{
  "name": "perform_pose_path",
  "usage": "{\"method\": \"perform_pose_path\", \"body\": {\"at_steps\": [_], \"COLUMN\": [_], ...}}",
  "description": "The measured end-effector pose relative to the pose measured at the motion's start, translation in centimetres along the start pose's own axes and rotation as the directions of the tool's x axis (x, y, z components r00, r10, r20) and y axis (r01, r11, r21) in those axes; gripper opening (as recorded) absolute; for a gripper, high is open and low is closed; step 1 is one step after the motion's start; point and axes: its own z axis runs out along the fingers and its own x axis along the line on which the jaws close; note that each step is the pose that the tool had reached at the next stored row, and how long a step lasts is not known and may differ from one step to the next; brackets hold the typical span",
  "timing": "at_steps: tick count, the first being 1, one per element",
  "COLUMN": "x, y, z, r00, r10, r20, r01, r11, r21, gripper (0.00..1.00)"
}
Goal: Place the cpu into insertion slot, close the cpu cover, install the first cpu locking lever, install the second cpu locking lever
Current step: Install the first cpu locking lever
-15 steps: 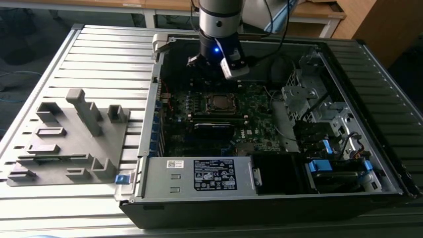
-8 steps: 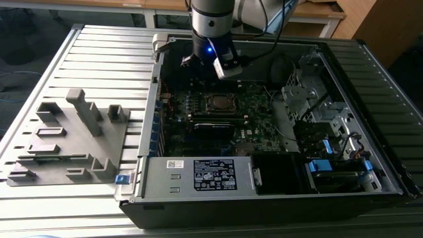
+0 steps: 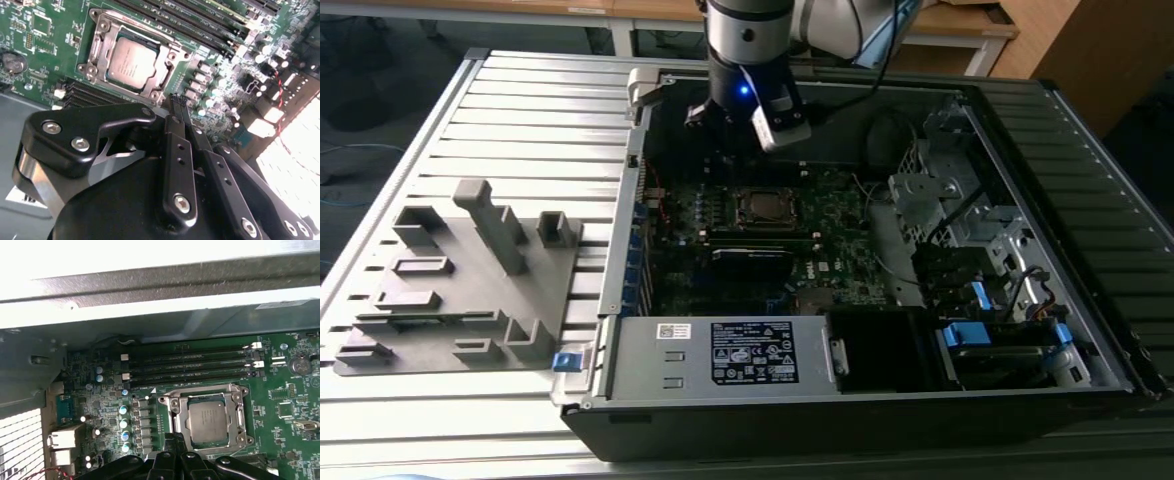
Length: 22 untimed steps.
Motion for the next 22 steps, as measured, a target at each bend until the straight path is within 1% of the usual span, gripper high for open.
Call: {"method": "perform_pose_path", "body": {"at_steps": [2, 5, 7, 14, 17, 20, 21, 22], "x": [0.00, 0.09, 0.37, 1.72, 2.00, 2.02, 2.03, 2.03], "y": [0.01, 0.00, -0.04, -0.26, -0.30, -0.30, -0.31, -0.31], "z": [-0.20, -0.20, -0.21, -0.20, -0.18, -0.19, -0.20, -0.19], "r00": [1.0000, 1.0000, 1.0000, 1.0000, 1.0000, 1.0000, 1.0000, 1.0000], "r10": [0.000, 0.000, 0.000, 0.000, 0.000, 0.000, 0.000, 0.000], "r20": [0.0000, 0.0001, 0.0001, 0.0004, 0.0005, 0.0003, -0.0002, -0.0007], "r01": [0.000, 0.000, 0.000, 0.000, 0.000, 0.000, 0.000, 0.000], "r11": [1.0000, 1.0000, 1.0000, 1.0000, 1.0000, 1.0000, 1.0000, 1.0000], "r21": [-0.0001, -0.0002, -0.0001, -0.0002, -0.0005, -0.0001, -0.0024, -0.0092], "gripper": [0.11, 0.11, 0.11, 0.11, 0.11, 0.11, 0.11, 0.11]}}
